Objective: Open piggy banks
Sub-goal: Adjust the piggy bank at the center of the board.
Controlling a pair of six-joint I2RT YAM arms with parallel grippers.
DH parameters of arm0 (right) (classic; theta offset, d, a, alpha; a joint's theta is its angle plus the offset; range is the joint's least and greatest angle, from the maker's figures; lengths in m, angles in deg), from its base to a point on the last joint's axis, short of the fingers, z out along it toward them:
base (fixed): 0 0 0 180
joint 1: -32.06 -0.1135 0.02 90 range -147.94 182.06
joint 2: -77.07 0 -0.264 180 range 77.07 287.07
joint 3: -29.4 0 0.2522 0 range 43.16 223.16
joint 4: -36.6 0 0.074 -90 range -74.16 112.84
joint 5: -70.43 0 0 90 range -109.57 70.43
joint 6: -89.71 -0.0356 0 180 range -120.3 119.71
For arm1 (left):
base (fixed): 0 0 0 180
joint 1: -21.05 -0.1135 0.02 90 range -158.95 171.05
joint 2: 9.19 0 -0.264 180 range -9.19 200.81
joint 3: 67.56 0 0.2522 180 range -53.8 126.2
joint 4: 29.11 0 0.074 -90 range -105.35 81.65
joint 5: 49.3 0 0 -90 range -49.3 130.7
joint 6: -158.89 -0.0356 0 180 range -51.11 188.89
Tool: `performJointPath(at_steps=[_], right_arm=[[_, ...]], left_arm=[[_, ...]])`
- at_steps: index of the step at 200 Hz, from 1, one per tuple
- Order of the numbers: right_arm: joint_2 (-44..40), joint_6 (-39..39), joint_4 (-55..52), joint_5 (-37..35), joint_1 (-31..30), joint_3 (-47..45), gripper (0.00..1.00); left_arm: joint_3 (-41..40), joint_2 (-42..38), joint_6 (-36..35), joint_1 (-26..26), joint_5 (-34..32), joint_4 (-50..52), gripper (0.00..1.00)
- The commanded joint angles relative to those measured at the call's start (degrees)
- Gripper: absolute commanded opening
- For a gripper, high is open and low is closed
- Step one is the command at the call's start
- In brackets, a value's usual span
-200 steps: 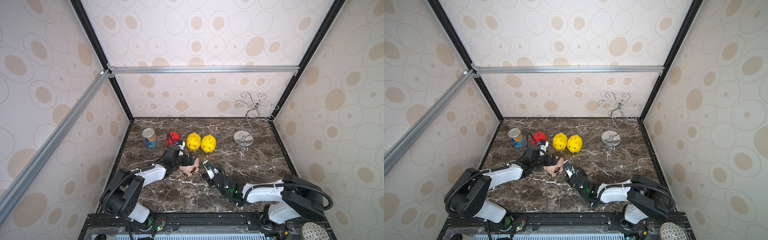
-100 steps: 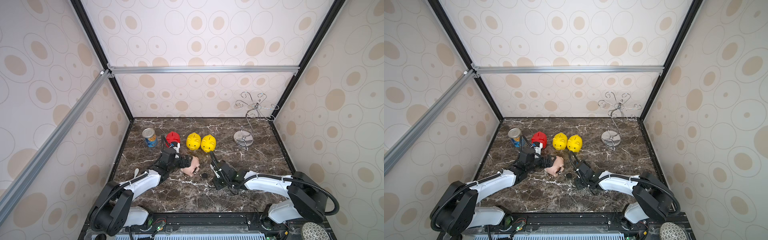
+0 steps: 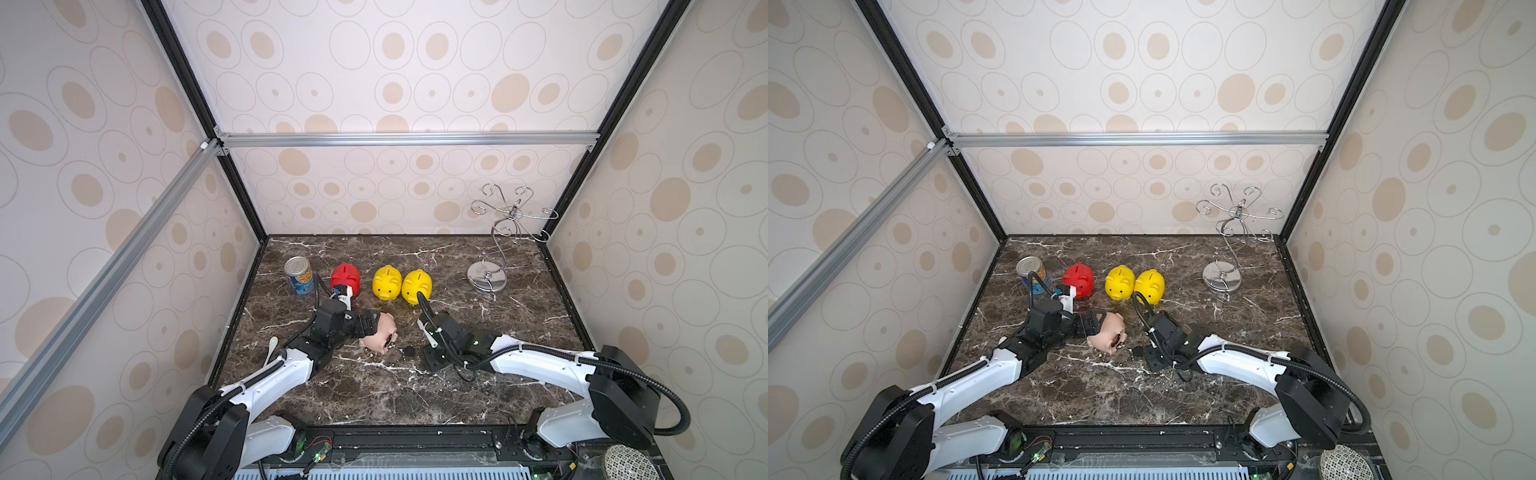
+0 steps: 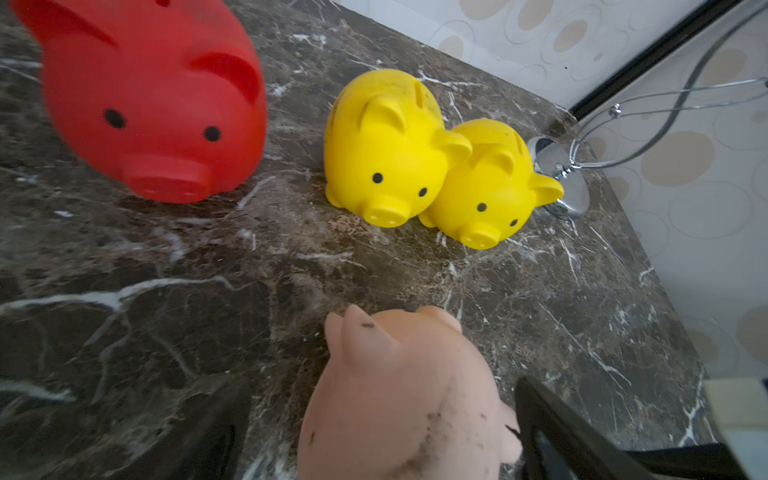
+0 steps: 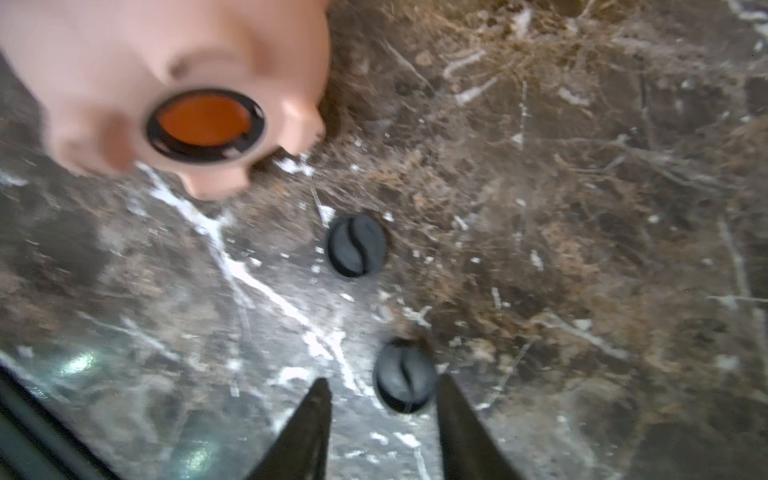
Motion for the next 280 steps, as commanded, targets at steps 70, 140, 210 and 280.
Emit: performJointPath(at_steps=[70,140,210,280], right_arm=[[17.2,2.2,-4.0,-11.4,-9.4,20.7,0.69],[14.2,1.9,-1.2,-12.5,-1.2,16.2,0.62],[10.3,0.6,4.0,-4.7,5.5,10.2,0.57],[11.2,0.7,6.4,-0.1,5.5,9.6,0.51]], left_arm=[[-1.2,-13.1,7.2,-2.2,-17.8,11.3,1.00],[0.1,-10.5,5.4,-2.7,-14.4,9.1,1.00],[1.8,-4.5,2.7,-2.6,-2.4,4.8,0.99],[4.2,-1.3,0.4,0.1,-2.9,4.1,0.97]])
